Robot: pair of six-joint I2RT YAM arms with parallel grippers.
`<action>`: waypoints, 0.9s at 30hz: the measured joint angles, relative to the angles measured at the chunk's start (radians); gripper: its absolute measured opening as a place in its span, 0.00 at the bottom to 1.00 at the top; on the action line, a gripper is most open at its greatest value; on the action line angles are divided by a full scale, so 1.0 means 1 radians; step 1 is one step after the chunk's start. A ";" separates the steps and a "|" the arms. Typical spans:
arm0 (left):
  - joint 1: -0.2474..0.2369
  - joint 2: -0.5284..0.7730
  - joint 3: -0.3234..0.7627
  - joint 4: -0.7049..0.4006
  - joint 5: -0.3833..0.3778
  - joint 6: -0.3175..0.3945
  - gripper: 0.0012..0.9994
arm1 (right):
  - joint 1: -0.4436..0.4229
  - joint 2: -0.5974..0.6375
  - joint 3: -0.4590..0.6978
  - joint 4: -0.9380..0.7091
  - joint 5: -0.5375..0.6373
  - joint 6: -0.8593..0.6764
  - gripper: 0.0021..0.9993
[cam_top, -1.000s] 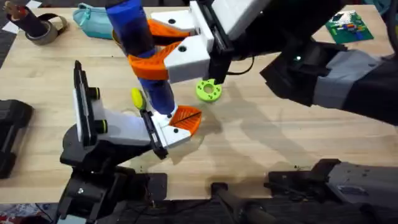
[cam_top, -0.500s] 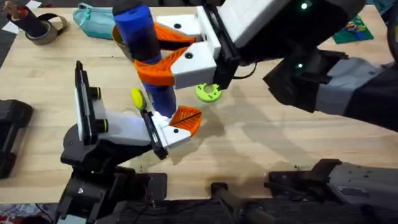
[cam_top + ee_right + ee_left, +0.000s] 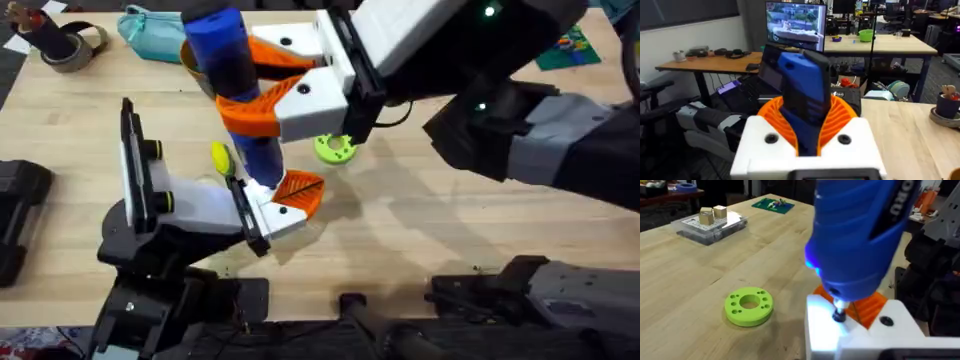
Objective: Pick up the gripper from the table and insert it into the empty holder that is missing its gripper. Then pick up a screw, insert it into the mounting hole, and use the screwdriver to tighten it. Finally, clean up the table by picking up the vegetable and placing it into the bucket.
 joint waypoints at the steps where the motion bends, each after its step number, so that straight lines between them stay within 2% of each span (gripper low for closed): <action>1: 0.000 0.000 0.000 0.000 0.000 0.000 0.02 | 0.000 0.000 0.000 0.000 0.000 0.002 0.16; 27: 0.000 0.000 0.000 -0.013 0.001 -0.004 0.02 | 0.006 0.000 -0.002 -0.042 0.045 0.022 0.16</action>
